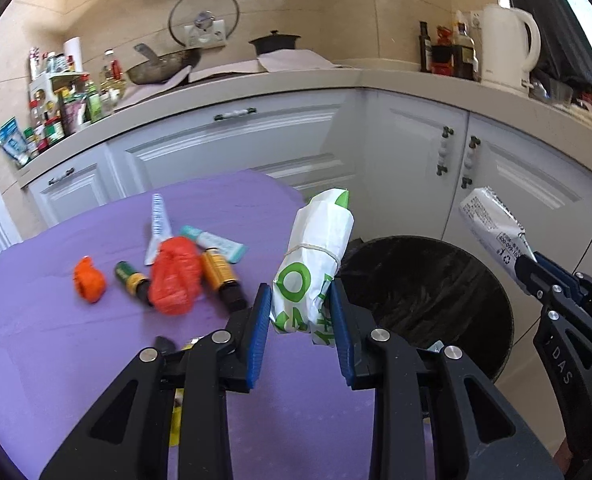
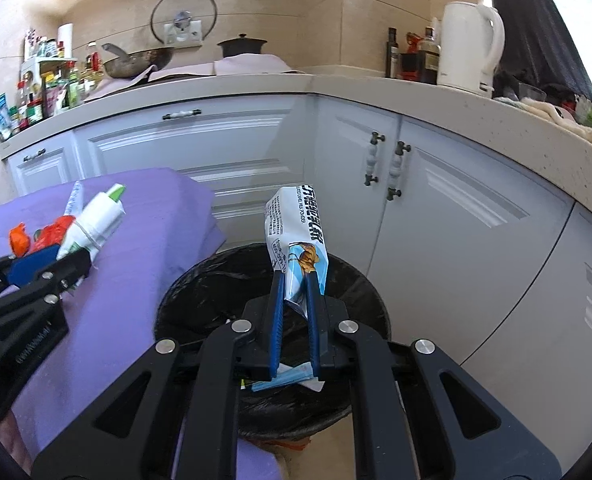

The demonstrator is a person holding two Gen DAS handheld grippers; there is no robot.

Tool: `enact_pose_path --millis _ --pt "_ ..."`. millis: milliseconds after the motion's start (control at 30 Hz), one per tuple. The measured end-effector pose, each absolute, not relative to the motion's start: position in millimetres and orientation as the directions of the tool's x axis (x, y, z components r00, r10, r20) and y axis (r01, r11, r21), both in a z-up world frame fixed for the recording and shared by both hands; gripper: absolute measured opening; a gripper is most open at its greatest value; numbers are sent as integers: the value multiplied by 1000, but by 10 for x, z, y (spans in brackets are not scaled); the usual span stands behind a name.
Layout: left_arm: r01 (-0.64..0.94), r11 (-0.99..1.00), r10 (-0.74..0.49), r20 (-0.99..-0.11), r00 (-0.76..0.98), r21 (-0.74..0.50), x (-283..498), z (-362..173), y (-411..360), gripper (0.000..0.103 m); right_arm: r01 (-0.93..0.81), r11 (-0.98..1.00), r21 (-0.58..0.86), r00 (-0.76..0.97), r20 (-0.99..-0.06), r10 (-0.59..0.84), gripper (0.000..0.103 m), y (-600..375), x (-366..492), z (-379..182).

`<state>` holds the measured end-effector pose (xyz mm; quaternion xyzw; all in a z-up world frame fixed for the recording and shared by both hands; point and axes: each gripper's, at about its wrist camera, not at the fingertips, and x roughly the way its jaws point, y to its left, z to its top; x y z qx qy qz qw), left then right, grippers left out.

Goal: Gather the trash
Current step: 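Carry the wrapper and bag over the bin and open both grippers, then move both grippers back toward the remaining trash on the table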

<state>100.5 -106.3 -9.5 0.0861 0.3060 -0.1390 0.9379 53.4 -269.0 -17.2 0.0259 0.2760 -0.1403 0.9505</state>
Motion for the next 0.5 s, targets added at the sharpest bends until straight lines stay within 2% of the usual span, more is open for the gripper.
enact_pose_path --millis 200,267,367,433,500 --pt "338 937 -216 -613 760 89 1100 -151 -1324 31 313 950 -17 803 -529 -274 13 -2847 657 -212" --pt "347 933 -215 -616 758 101 1145 -173 -1415 32 330 944 -7 796 -536 -282 39 -2907 695 -245" --pt "352 926 -196 -622 758 138 1185 -213 -1525 36 344 939 2 791 -539 -289 40 -2960 704 -259" --pt "349 927 -192 -621 760 141 1187 -220 -1534 51 346 938 0 791 -538 -292 40 -2966 703 -255" --pt "343 931 -195 -619 761 128 1185 -218 -1508 53 348 937 1 789 -540 -293 40 -2955 691 -247"
